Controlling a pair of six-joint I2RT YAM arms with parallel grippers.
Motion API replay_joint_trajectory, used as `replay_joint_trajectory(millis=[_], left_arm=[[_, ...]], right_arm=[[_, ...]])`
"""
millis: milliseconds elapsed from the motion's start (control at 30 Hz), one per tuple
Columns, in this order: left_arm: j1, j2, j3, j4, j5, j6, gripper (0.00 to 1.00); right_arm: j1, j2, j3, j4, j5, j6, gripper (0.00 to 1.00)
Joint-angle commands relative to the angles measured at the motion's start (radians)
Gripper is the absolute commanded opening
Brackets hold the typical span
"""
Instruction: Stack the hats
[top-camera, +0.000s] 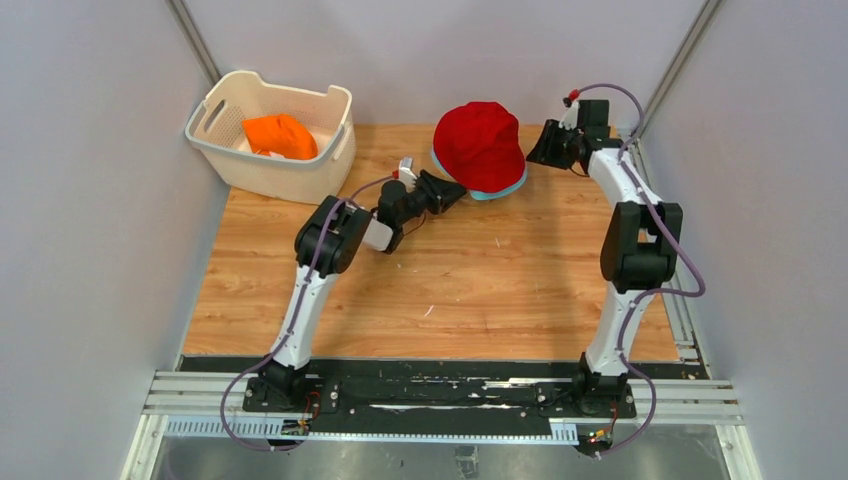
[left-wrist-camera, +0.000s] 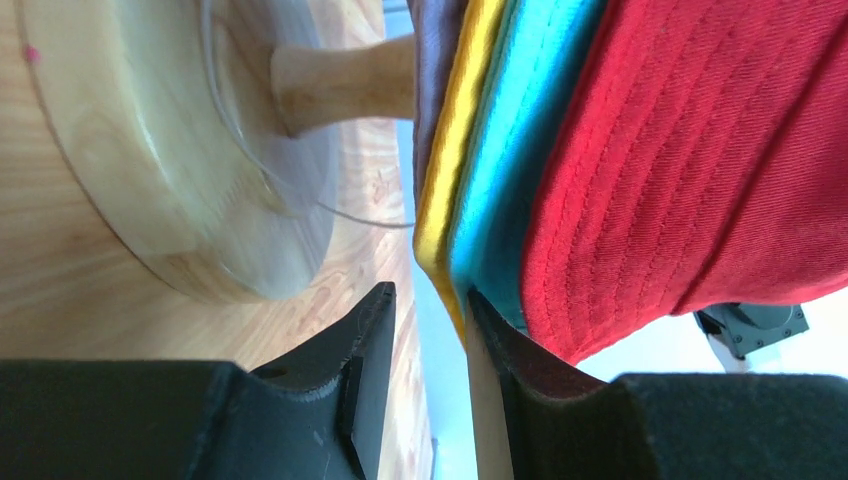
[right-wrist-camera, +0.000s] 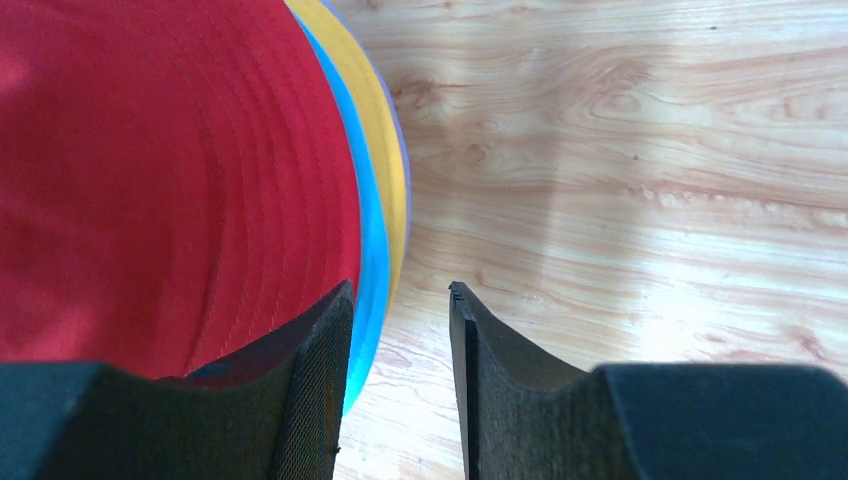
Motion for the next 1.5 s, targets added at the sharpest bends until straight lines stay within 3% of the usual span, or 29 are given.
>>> replay_joint_trajectory(millis=[0, 200, 533, 633, 800, 1100, 1467], left_arm=[[-0.031, 0.002, 0.012, -0.006, 0.018, 0.04, 0.36], [-0.034, -0.09, -0.102, -0.058, 0.015, 0.079, 0.36], [-0.033, -0.462, -0.317, -0.481, -0.118, 0.384, 0.37], [-0.033, -0.577, -0.328, -0.603, -0.193, 0.474, 0.38], [-0.012, -0.665, -0.272, -0.701, -0.235, 0.53, 0.5], [0.126, -0.562, -0.017, -0.714, -0.143, 0.521, 0.57], [0.207, -0.181, 0.434, -0.744, 0.059, 0.481, 0.57]], right_arm=[[-0.046, -0.09, -0.026, 0.03, 0.028, 0.014, 0.4], [-0.056, -0.164, -0.075, 0.033, 0.005, 0.02, 0.4], [-0.057, -0.295, -0.239, 0.141, -0.194, 0.143, 0.44], [-0.057, -0.331, -0.299, 0.21, -0.257, 0.206, 0.45], [-0.057, -0.379, -0.423, 0.323, -0.352, 0.317, 0.46], [-0.054, -0.378, -0.583, 0.593, -0.482, 0.507, 0.46], [-0.033, -0.325, -0.61, 0.714, -0.538, 0.573, 0.46]])
